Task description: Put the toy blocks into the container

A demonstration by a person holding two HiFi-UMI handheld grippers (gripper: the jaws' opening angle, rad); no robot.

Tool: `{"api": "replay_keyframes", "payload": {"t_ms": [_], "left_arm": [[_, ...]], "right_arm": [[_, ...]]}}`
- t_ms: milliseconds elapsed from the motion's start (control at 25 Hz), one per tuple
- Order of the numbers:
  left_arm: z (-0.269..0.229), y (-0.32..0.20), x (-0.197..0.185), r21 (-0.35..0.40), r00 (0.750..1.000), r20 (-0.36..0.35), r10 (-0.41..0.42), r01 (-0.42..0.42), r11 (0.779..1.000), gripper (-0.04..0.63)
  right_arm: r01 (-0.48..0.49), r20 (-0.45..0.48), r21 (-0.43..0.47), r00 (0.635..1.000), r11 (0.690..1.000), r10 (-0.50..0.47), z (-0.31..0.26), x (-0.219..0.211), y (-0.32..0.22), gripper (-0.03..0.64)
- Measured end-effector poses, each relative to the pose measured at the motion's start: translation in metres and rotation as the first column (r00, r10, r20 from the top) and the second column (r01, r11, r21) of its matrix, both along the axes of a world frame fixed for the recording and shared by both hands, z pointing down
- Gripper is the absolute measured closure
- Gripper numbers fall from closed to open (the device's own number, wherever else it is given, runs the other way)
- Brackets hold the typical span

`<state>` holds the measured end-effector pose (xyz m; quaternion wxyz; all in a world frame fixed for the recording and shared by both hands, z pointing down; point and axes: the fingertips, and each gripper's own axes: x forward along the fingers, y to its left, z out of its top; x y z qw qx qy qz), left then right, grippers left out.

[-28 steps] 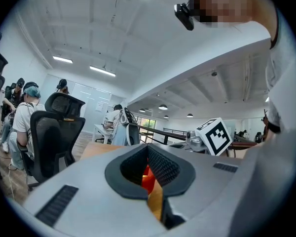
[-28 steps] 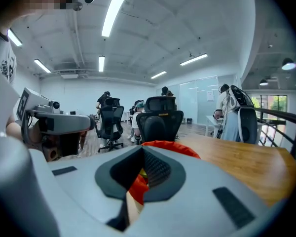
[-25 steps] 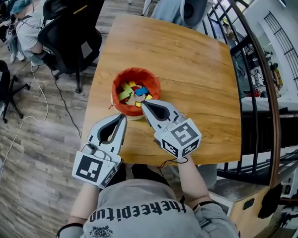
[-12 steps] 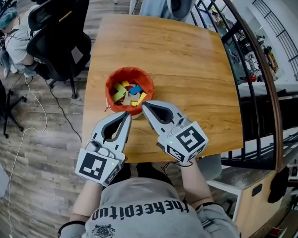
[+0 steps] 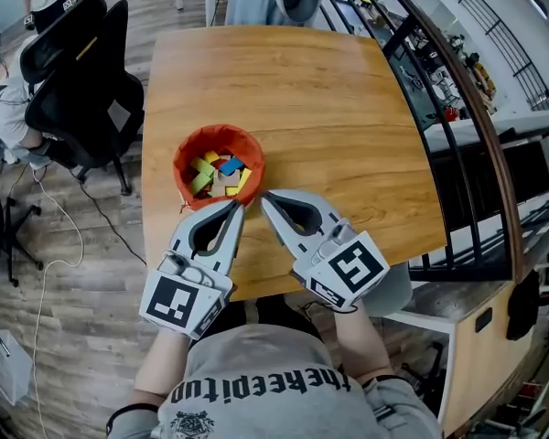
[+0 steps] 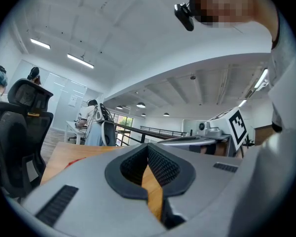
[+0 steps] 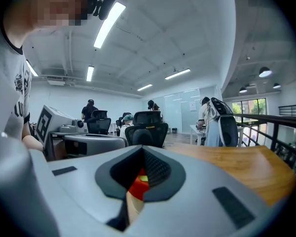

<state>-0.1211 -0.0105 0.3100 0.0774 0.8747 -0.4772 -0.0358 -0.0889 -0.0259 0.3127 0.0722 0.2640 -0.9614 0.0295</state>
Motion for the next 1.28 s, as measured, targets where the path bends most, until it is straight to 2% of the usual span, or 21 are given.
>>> {"api": "replay_keyframes", "payload": {"t_ms": [720,1280], "left_arm": [[-0.002,-0.01,0.04,0.018,0.985,0.015,0.174,-0.174,0.985,0.581],[-0.002,-0.01,0.043,0.016,0.982,0.014,0.186,-0.186,0.982,0.581]], "right_arm": [[-0.15,0.052,0.01,0.987,0.989,0.15,-0.008,0.033,0.011,0.606],[-0.164,0.054,0.025,0.985,0.986,0.163,-0.01,0.035,0.013,0.606]]}}
